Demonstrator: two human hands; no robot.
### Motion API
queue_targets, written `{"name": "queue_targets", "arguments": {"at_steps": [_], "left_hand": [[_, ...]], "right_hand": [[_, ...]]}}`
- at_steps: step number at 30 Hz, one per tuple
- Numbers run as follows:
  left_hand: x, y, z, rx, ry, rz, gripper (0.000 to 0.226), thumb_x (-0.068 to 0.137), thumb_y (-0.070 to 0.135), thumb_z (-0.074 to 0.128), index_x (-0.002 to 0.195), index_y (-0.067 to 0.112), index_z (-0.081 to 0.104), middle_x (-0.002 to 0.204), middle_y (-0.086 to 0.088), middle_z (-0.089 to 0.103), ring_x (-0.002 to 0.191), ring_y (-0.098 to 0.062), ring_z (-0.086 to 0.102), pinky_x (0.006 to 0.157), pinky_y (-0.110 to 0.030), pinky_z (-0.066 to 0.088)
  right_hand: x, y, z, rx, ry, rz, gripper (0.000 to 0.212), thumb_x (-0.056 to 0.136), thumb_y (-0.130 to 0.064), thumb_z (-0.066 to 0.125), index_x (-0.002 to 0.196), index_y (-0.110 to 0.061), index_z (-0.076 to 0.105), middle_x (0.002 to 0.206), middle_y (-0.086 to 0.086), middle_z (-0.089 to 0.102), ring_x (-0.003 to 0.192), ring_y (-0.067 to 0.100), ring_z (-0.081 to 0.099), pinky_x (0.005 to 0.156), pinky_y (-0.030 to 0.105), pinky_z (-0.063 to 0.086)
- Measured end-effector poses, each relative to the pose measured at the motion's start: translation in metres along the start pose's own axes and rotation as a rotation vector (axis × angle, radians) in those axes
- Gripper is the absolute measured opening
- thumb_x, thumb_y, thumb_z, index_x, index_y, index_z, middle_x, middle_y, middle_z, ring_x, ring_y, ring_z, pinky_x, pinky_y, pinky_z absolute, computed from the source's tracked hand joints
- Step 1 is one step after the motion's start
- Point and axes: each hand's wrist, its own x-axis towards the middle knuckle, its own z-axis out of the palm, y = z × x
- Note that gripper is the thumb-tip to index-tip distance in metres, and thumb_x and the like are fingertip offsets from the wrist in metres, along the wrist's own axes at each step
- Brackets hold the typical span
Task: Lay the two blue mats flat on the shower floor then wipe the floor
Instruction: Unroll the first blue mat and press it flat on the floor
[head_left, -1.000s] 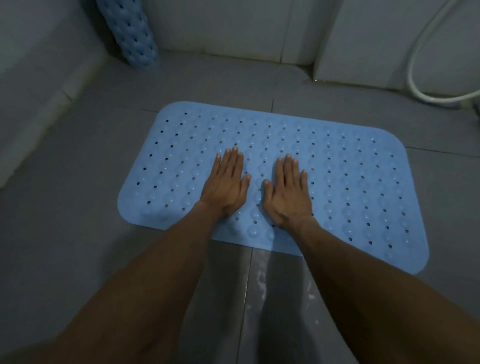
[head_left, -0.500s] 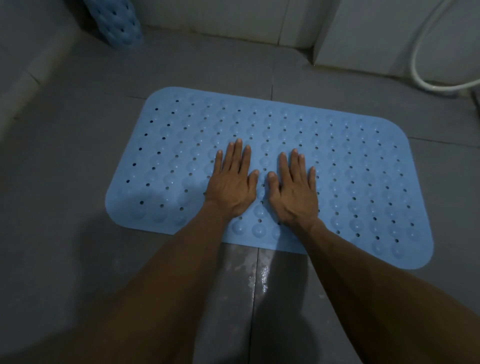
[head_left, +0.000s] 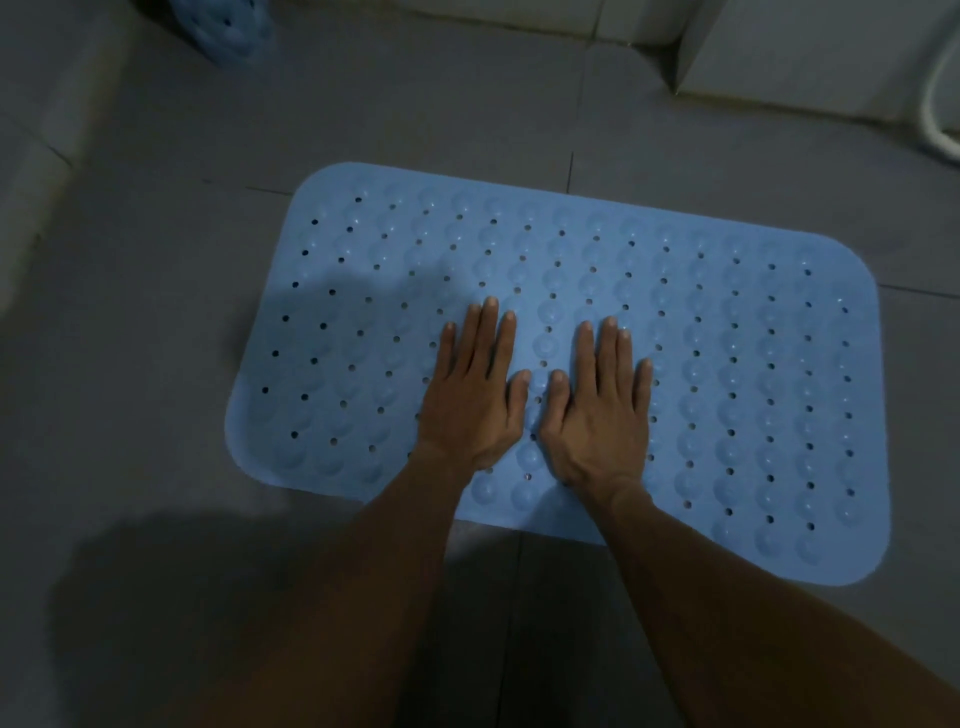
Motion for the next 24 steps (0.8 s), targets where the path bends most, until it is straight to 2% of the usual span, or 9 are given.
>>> {"name": "queue_targets", "arguments": {"at_steps": [9,24], "left_hand": [[0.0034,0.0044,-0.0094,-0.022,-0.087,-0.030,0.066,0.101,0.043,0.017,0.155,0.008,0.003,0.162,-0.014,-0.006,0.150,-0.027,-0.008,0.120,-0.050,0.007],[0.0015,-0.0003,-0.0058,0.013,-0.081,-0.004,0.064,0.101,0.041,0.014,0.155,0.007,0.008,0.162,-0.016,-0.003,0.150,-0.029,-0.007,0.120,-0.051,0.008]], "right_hand": [[0.0034,-0.0017,-0.0020,-0.010,-0.019,0.021,0.065,0.104,-0.046,0.021,0.160,-0.019,0.001,0.167,0.004,-0.007,0.154,0.017,-0.010,0.124,0.049,0.002],[0.0002,-0.0014,-0.0009,-0.019,-0.001,0.019,0.065,0.104,-0.048,0.017,0.160,-0.021,-0.003,0.167,0.002,-0.010,0.153,0.015,-0.014,0.124,0.048,0.002]]}}
